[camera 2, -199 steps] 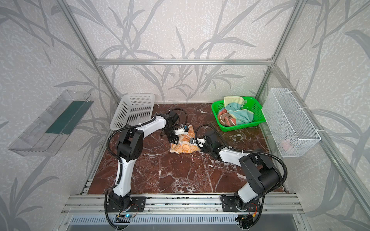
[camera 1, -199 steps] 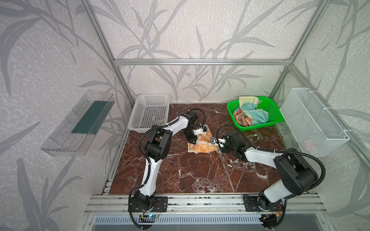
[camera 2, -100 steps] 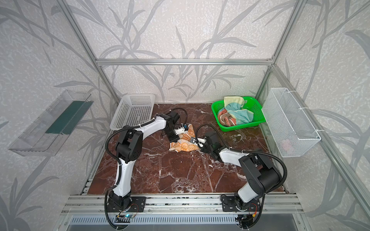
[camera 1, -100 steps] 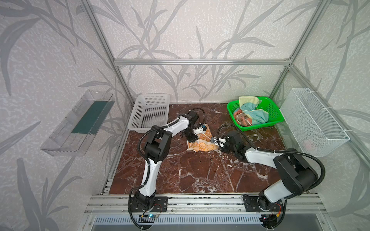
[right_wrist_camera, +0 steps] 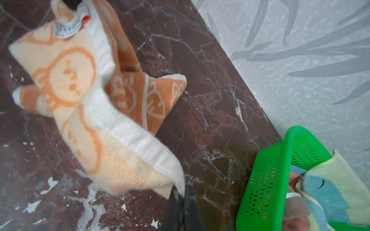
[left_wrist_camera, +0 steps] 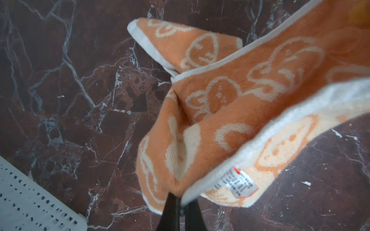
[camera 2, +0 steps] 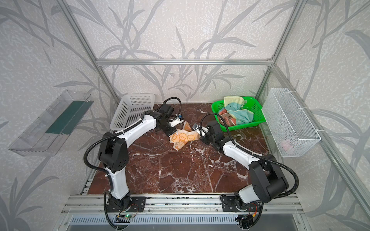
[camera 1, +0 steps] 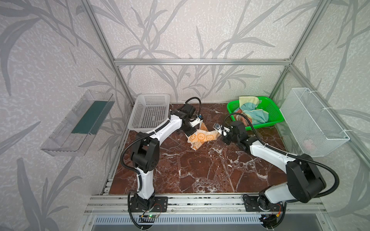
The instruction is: Fold and stack the towels
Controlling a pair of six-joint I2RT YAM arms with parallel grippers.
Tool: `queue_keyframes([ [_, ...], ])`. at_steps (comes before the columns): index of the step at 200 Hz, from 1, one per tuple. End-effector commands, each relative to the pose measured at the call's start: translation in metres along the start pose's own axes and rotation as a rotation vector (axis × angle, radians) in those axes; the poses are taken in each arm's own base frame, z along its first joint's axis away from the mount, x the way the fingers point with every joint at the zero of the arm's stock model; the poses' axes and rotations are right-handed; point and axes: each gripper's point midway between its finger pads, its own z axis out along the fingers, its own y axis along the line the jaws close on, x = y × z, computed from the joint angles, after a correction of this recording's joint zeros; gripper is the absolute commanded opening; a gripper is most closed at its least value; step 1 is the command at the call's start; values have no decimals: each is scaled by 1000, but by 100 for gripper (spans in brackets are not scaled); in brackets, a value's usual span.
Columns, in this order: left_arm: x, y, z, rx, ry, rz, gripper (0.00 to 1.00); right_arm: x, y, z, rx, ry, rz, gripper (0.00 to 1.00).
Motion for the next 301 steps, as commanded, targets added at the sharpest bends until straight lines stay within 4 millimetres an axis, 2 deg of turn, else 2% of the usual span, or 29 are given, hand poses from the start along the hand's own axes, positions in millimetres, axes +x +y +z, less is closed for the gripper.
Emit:
queue_keyframes([
  [1,-1,-13,-12,47,-41,-37,0,5,7,-6,-70,78,112,0],
  [84,34,-51,19,158,60,-144,2,39,33,15,-124,171,118,0],
  [130,37,-62,31,192,99,-145,9,39,42,22,-157,179,104,0],
  [208,38,-66,31,209,107,-139,20,39,42,20,-156,174,92,0],
  [260,39,-67,28,215,110,-142,19,37,41,20,-153,168,91,0],
  [285,39,-67,25,209,109,-142,6,38,41,20,-152,168,90,0],
  [301,38,-66,23,206,104,-144,5,38,41,20,-151,169,89,0],
])
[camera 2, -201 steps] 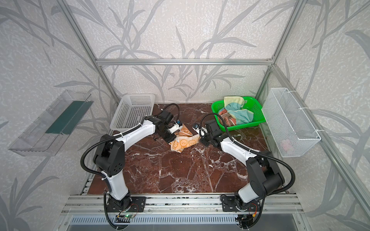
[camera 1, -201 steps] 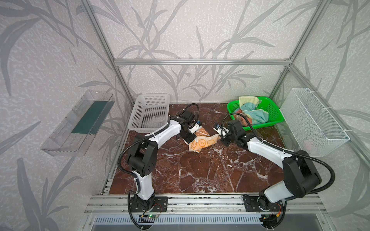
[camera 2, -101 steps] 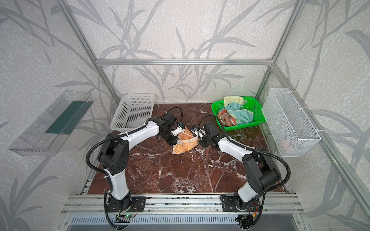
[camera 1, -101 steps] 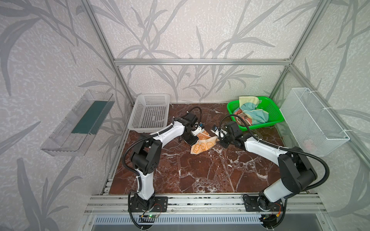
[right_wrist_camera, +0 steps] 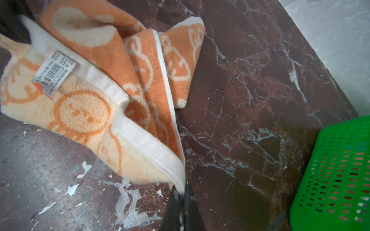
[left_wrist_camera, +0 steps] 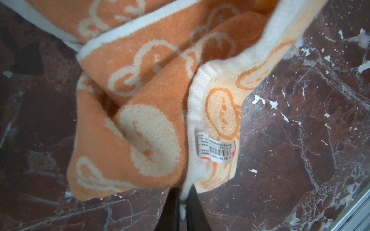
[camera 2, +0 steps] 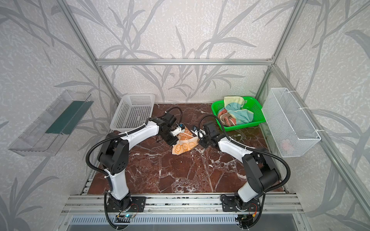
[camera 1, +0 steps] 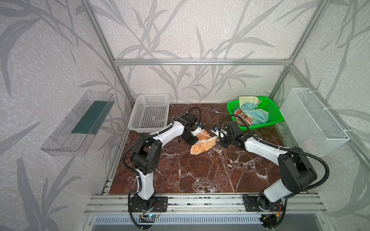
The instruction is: Fold and stack the towels
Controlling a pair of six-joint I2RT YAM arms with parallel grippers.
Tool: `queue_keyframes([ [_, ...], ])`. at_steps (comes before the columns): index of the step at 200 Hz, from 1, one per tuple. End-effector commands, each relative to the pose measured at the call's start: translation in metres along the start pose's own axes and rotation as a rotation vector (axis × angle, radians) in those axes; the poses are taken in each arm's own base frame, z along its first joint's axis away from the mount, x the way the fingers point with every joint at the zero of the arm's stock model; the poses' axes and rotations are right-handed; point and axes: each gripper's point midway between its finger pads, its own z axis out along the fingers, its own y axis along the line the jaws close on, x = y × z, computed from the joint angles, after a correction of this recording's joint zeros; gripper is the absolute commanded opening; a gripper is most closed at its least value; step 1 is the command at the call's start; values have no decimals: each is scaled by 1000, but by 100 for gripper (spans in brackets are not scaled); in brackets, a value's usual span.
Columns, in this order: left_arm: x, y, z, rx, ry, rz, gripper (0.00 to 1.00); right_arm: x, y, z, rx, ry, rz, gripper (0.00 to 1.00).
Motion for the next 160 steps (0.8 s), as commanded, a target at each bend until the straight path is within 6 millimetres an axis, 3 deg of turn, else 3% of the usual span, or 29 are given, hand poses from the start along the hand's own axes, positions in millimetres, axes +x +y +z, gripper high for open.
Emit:
queue_keyframes([
  [1,1,-5,-8,12,1,6,5,-2,3,-2,-7,-8,-8,0],
  [47,-3,-5,-18,-6,-24,-1,0,-4,1,-4,-1,-15,-5,0],
  [75,-14,11,-36,-113,-79,-34,0,-19,-9,-12,41,-67,27,0],
  [121,-40,36,-99,-327,-224,-88,0,-53,-37,-38,133,-114,112,0],
  [160,-64,45,-162,-459,-423,-96,0,-84,-73,-75,268,-155,189,0],
])
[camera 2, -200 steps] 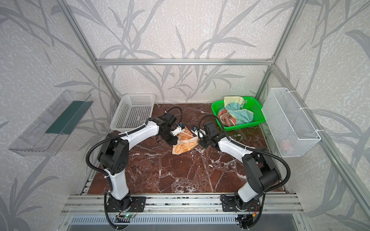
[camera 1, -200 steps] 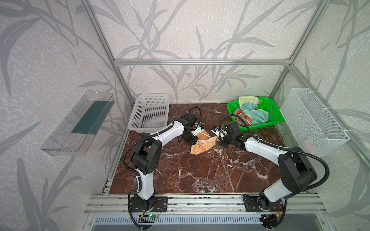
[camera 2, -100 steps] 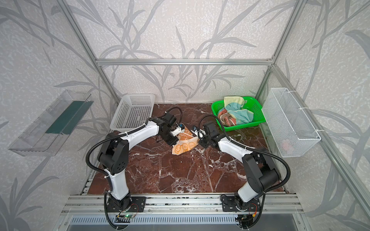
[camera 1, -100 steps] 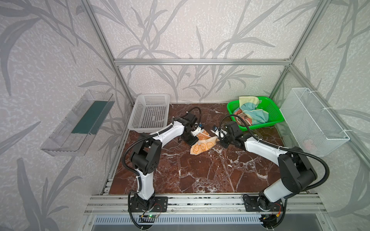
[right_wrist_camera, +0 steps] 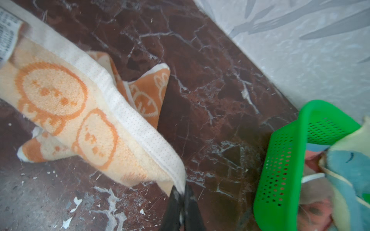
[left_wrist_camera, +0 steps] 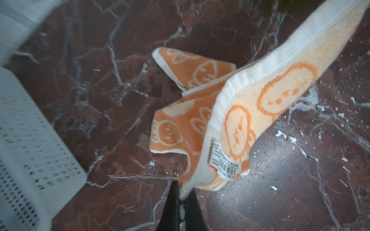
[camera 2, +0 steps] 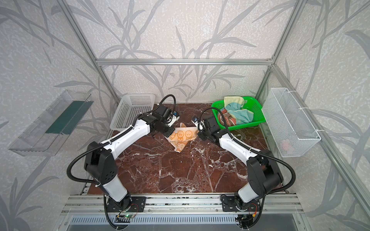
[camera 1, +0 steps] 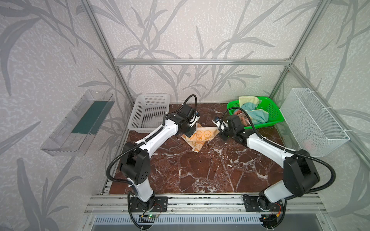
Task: Fold and stack the towels
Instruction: 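Lift the towel with both grippers and swing it away from the robot to unfurl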
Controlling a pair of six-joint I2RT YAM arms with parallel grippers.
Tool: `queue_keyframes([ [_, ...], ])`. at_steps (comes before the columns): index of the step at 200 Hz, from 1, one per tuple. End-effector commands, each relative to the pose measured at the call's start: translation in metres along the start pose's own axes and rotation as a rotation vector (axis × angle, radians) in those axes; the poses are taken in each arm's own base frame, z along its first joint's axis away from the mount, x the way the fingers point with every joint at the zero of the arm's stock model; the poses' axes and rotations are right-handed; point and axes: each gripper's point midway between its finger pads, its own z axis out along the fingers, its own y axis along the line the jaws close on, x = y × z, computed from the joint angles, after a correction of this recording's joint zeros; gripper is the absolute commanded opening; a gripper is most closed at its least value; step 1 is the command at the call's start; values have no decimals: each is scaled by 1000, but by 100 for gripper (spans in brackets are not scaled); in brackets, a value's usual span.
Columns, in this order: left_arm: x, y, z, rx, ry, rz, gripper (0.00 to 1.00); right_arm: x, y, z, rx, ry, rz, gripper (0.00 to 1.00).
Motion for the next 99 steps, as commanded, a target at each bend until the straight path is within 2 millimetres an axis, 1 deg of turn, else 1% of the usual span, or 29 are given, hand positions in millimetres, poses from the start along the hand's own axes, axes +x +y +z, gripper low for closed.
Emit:
queue_keyframes([
  [1,-37,24,-45,-122,-169,-35,0,-33,-29,-30,108,-52,70,0],
  [26,-59,32,-79,-157,-289,-40,0,-61,-45,-55,152,-120,87,0],
  [48,-76,40,-107,-194,-381,-43,0,-90,-56,-83,178,-200,79,0],
  [51,-78,41,-111,-199,-392,-43,0,-92,-57,-84,178,-205,76,0],
  [54,-80,42,-115,-204,-404,-42,0,-97,-58,-90,179,-222,69,0],
  [78,-94,51,-148,-256,-499,-48,0,-122,-60,-118,172,-303,30,0],
  [99,-104,52,-178,-275,-575,-43,0,-140,-62,-143,167,-368,14,0],
])
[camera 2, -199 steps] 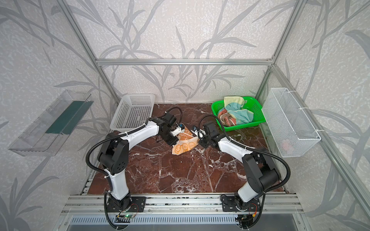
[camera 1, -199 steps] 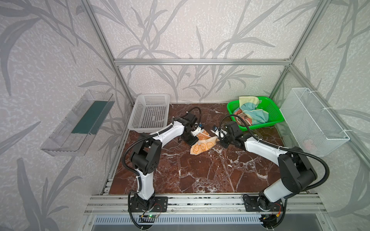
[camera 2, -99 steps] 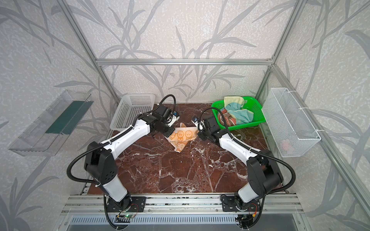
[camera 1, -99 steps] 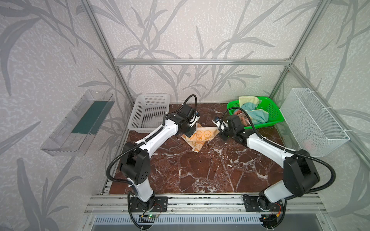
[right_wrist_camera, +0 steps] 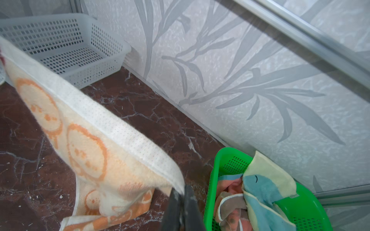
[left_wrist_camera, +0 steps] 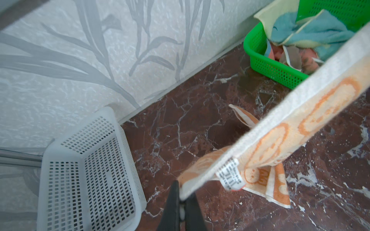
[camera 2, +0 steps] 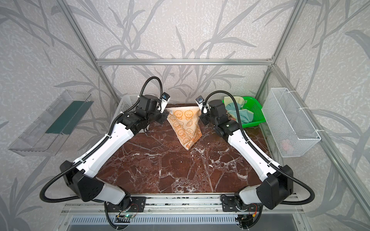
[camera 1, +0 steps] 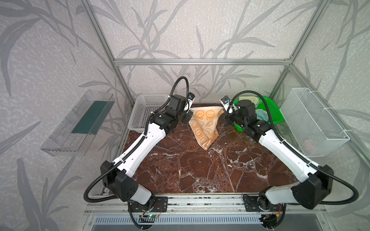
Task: Fold and stack the towels
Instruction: 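Lift the towel with both grippers and swing it away from the robot to unfurl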
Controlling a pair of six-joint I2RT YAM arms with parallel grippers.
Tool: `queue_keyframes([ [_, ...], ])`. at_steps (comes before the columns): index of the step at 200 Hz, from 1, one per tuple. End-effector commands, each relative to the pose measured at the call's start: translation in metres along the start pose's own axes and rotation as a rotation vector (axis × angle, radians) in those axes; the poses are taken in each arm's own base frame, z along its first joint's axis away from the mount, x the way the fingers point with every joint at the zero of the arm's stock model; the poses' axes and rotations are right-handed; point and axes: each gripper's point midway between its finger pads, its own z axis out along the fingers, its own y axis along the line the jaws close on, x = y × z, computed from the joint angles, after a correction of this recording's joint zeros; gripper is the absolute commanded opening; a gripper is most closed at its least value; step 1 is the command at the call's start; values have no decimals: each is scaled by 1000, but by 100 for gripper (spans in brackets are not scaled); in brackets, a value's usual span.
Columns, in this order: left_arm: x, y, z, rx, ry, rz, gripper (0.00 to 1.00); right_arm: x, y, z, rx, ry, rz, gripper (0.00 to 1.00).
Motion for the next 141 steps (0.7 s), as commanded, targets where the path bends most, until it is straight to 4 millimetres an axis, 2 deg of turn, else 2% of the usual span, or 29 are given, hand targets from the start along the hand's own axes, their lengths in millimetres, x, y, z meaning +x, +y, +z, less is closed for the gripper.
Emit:
queue_keyframes([
  [1,-46,19,-41,-67,-160,-5,0,-35,-9,-29,-2,-91,-19,0],
  [34,-70,21,-85,-70,-268,5,0,-64,-14,-62,-15,-172,-28,0],
  [57,-75,24,-116,-64,-317,-5,0,-76,-18,-86,-10,-220,-35,0],
  [77,-73,26,-141,-61,-349,-26,0,-85,-16,-109,-33,-271,-38,0],
  [102,-67,23,-168,-15,-379,-49,0,-94,-1,-142,-111,-335,-65,0],
  [141,-56,21,-206,41,-427,-102,0,-100,11,-178,-183,-387,-63,0],
])
